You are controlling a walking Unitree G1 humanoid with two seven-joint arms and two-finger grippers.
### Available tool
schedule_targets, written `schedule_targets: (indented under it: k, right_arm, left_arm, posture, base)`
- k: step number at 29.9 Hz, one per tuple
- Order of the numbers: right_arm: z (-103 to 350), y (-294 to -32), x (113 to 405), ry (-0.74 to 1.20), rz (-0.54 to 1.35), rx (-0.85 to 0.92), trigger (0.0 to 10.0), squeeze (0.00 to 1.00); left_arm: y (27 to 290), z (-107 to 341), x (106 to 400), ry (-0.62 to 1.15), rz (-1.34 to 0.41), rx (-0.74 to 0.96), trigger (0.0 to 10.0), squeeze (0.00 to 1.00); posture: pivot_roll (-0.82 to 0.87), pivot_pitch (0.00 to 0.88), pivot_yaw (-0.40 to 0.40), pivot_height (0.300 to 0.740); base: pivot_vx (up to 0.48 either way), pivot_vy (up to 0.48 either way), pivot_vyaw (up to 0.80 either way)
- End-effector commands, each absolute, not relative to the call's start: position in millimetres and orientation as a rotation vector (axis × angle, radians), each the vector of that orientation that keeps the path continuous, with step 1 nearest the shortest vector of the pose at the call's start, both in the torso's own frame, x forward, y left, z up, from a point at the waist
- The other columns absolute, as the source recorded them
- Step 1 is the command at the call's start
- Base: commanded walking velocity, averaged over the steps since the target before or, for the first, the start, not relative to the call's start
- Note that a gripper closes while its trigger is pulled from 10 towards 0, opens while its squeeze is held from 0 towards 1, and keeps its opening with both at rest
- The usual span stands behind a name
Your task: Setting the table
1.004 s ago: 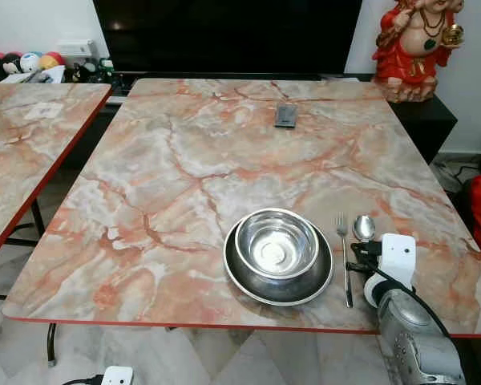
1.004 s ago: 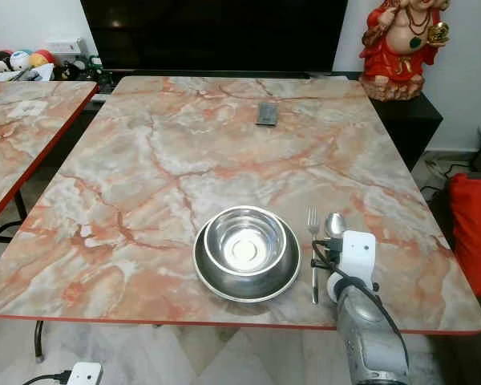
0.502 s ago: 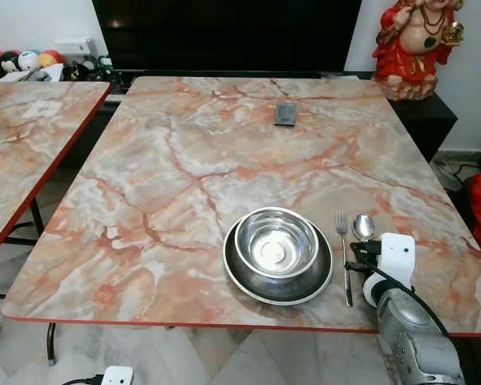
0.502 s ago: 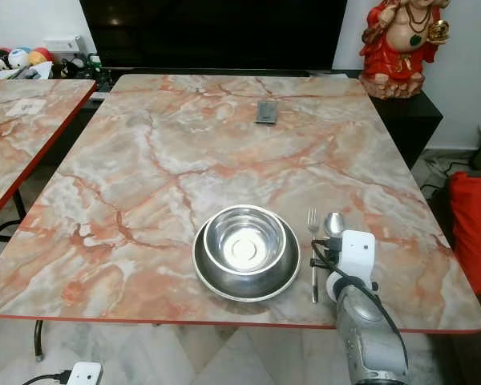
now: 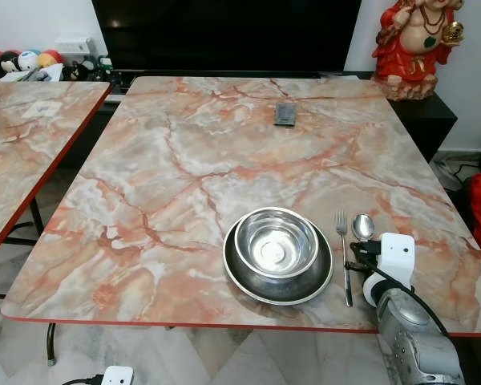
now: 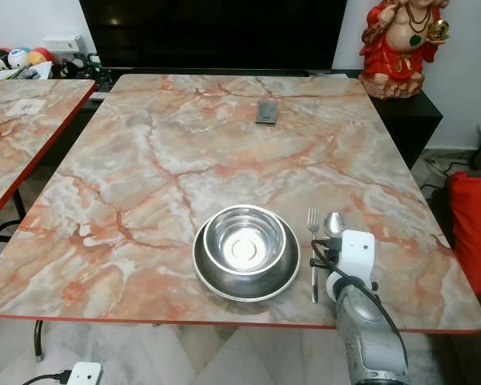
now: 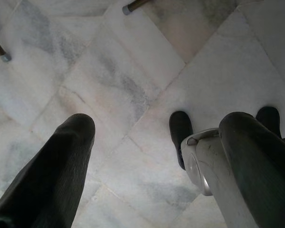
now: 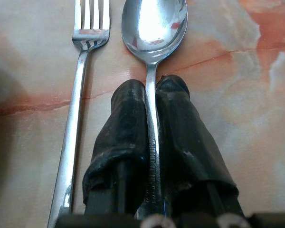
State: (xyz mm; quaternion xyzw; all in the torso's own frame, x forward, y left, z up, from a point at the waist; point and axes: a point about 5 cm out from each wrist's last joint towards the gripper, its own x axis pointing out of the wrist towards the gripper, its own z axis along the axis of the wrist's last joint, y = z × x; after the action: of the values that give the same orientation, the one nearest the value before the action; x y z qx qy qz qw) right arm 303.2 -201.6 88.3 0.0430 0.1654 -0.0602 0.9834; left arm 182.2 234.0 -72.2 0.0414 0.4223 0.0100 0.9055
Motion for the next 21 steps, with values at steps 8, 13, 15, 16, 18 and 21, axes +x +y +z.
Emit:
schedule_targets:
  k: [8,13,15,16,18,21]
  right_arm:
    - [83.5,-196.0,302.6,0.361,-0.100,0.089,10.0,0.49]
    - [83.3,-195.6,302.8,0.363,-0.097,0.087,10.0,0.47]
    - [83.2,-195.7,302.8,0.363,-0.098,0.085,10.0,0.46]
    - [83.2,-195.7,302.8,0.364,-0.099,0.085,10.0,0.45]
    - [83.1,-195.7,302.8,0.365,-0.101,0.083,10.0,0.45]
    - [82.7,-195.7,302.7,0.366,-0.100,0.082,10.0,0.45]
  left_arm:
    - [236.7,-75.7,174.2,0.904,0.022,0.089,10.0,0.00]
    - [236.8,-75.7,174.2,0.904,0.021,0.089,10.0,0.00]
    - [236.9,-75.7,174.2,0.904,0.022,0.088,10.0,0.00]
    - [236.9,-75.7,174.2,0.904,0.022,0.088,10.0,0.00]
    - [237.0,-75.6,174.4,0.904,0.021,0.089,10.0,0.00]
    - [237.0,-75.5,174.5,0.904,0.021,0.089,10.0,0.00]
  posture:
    - [-0.02,0.116,0.015,0.740]
    - [-0.02,0.116,0.014,0.740]
    - [-0.02,0.116,0.014,0.740]
    - [-0.02,0.116,0.014,0.740]
    - [-0.02,0.117,0.015,0.740]
    - [-0.02,0.117,0.015,0.740]
  base:
    - [0.000,0.000,0.00]
    - [0.000,0.000,0.00]
    - [0.000,0.000,0.00]
    - [0.000,0.000,0.00]
    - [0.000,0.000,0.00]
    - [0.000,0.000,0.00]
